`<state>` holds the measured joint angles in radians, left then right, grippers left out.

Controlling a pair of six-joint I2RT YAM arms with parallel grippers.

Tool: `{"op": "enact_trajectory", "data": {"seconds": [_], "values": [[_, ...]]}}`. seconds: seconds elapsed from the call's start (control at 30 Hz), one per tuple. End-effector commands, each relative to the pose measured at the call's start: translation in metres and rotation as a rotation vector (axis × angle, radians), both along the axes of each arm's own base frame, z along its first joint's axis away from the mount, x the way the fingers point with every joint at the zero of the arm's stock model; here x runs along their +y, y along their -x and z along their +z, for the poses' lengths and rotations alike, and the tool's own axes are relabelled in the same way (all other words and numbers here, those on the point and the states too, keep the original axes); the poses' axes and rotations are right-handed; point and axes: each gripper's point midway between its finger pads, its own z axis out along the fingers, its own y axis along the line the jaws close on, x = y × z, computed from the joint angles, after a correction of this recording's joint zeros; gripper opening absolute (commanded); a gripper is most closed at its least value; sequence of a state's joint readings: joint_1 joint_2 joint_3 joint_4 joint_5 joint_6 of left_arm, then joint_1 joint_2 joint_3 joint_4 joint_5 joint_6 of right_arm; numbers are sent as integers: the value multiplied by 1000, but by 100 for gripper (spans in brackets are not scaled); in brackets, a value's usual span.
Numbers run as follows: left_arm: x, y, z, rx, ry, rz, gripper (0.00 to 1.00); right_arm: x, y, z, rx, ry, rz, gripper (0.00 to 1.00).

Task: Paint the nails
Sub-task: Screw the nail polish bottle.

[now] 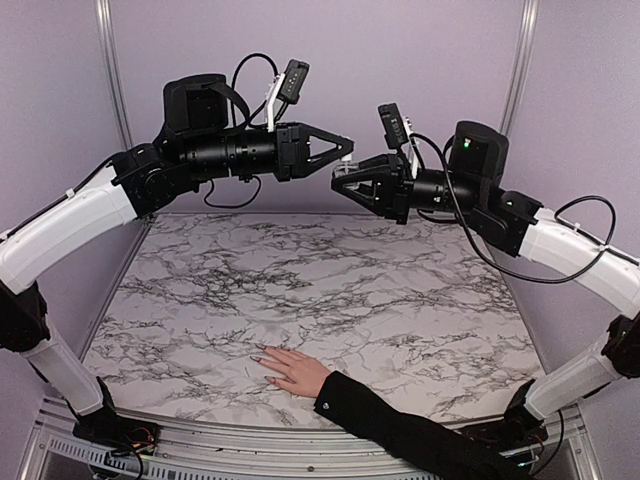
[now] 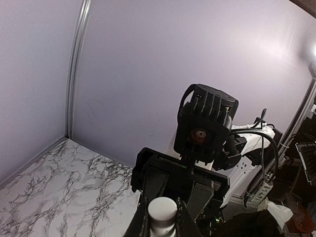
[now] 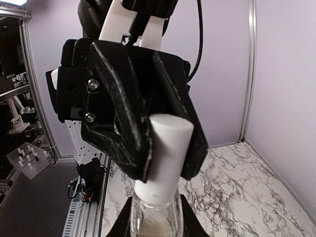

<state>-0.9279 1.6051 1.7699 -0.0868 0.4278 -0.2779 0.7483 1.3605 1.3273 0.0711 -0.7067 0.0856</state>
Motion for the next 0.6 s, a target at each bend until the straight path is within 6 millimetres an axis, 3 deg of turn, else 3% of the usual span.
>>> {"op": "enact_trajectory", "data": {"seconds": [0.0, 0.27, 0.57], "values": [[-16, 37, -61, 68, -147, -232, 5, -9, 32, 66, -181, -148, 133, 0], [-16, 50, -66, 40, -149, -335, 5, -12, 50, 74, -199, -171, 234, 0], [-6, 31, -48, 5, -128, -227, 15, -12, 43, 64, -194, -150, 197, 0]]}}
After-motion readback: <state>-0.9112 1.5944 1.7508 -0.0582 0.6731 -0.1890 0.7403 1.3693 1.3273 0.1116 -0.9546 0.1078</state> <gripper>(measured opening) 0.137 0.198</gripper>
